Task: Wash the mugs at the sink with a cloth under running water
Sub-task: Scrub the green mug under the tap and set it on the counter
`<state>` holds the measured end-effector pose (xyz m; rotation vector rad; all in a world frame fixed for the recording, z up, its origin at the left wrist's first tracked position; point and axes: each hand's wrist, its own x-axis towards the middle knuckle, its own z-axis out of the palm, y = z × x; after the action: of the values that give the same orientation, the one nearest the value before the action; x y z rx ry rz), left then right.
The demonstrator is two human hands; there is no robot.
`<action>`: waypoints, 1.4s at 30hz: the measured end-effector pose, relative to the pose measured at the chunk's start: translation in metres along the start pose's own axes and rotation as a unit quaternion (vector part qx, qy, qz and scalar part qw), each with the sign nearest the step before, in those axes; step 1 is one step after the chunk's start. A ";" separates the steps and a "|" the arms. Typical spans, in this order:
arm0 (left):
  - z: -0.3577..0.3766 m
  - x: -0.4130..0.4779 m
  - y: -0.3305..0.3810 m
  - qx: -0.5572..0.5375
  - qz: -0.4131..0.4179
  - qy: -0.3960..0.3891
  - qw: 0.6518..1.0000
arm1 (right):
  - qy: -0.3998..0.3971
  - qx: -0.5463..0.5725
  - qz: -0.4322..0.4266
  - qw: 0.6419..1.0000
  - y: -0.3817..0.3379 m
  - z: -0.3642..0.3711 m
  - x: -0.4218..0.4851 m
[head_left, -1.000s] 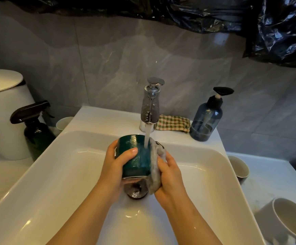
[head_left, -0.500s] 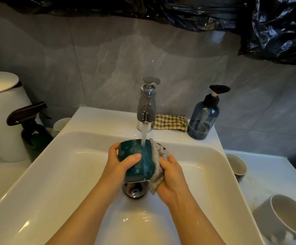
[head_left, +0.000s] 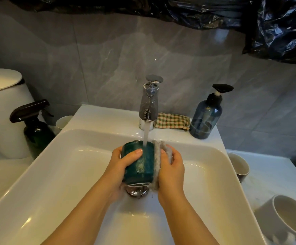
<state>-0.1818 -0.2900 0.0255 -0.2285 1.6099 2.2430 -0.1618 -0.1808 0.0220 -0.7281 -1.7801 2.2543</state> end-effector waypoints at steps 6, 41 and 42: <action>0.008 0.011 -0.010 -0.140 0.030 0.157 0.977 | -0.051 0.082 0.131 0.987 0.031 0.036 -0.022; -0.011 0.010 0.005 0.040 -0.064 -0.046 0.996 | -0.040 0.030 0.030 0.998 -0.010 -0.015 0.003; -0.012 0.010 0.005 0.022 -0.074 -0.054 0.996 | -0.011 0.046 0.041 0.998 -0.009 -0.015 0.003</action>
<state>-0.1939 -0.3002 0.0228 -0.2040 1.5336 2.0708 -0.1587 -0.1641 0.0269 -0.7745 -1.6730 2.3876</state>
